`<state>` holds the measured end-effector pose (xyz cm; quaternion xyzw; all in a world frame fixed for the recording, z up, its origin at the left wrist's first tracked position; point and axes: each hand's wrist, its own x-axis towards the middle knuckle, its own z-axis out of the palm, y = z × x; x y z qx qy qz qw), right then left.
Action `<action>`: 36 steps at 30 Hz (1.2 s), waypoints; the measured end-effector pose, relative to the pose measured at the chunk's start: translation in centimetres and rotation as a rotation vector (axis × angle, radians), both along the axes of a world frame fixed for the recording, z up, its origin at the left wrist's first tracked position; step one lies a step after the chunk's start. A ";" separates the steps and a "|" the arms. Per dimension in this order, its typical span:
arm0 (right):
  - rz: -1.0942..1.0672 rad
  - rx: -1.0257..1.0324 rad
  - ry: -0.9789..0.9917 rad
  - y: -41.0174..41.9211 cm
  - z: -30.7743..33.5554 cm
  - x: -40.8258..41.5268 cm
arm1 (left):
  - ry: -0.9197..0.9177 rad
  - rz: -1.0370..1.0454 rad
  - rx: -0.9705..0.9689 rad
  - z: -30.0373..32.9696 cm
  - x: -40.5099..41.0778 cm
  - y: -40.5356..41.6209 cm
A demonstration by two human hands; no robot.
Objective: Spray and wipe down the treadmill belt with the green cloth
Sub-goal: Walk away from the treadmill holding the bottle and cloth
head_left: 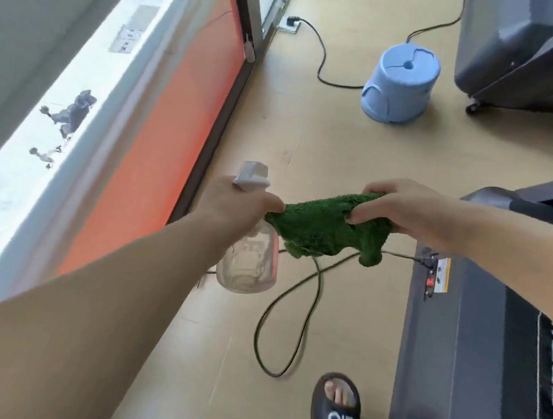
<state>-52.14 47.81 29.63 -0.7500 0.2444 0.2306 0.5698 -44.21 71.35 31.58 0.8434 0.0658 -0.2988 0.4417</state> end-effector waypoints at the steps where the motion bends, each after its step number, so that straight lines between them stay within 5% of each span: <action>1: -0.031 -0.020 0.004 -1.5 -0.4 1.1 | -0.012 -0.026 0.010 -0.2 1.5 -1.6; 17: -0.175 -0.276 0.058 -25.2 -5.0 19.7 | -0.123 -0.240 -0.080 -4.9 24.3 -28.8; 23: -0.128 -0.445 0.177 -33.2 -8.4 29.2 | -0.085 -0.302 -0.080 -9.9 34.0 -38.4; 28: -0.333 -0.306 0.246 -38.8 -12.4 35.4 | -0.087 -0.332 -0.082 -15.2 40.6 -45.2; 36: -0.466 -0.484 0.212 -47.5 -19.1 42.7 | -0.191 -0.427 -0.089 -22.9 49.1 -55.5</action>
